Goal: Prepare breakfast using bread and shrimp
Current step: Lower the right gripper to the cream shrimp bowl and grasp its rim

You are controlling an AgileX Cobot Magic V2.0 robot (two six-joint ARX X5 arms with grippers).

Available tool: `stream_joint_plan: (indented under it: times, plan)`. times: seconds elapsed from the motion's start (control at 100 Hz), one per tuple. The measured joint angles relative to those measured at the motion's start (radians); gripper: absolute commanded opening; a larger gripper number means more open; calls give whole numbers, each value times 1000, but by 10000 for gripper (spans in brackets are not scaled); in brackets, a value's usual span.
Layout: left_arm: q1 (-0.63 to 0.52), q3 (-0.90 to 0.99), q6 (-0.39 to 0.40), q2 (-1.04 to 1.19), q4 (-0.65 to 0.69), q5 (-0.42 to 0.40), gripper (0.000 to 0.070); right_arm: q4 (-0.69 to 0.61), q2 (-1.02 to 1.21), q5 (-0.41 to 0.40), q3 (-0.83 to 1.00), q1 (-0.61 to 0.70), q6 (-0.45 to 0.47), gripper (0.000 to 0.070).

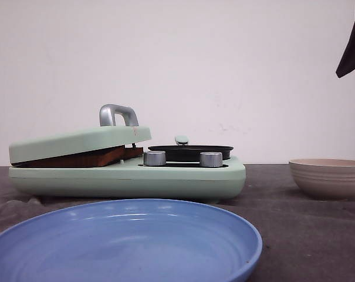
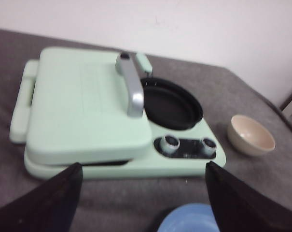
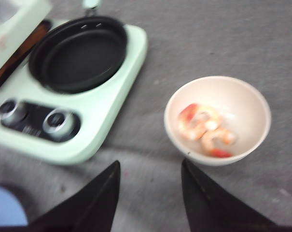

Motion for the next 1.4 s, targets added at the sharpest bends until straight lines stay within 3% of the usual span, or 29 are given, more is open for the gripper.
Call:
stream_joint_plan:
  times: [0.24, 0.38, 0.47, 0.74, 1.4]
  plan:
    - [0, -9, 42, -11, -50, 0, 432, -69, 231, -205, 193, -245, 11, 272]
    - [0, -9, 63, -11, -50, 0, 432, -188, 396, -274, 342, -336, 0, 376]
    - [0, -9, 77, -11, -50, 0, 432, -245, 494, -296, 439, -362, -8, 378]
    - [0, -9, 106, -11, -50, -1, 432, -335, 708, -322, 602, -389, -32, 377]
    - [0, -9, 132, -11, -48, -4, 432, -330, 953, -321, 605, -415, -68, 377]
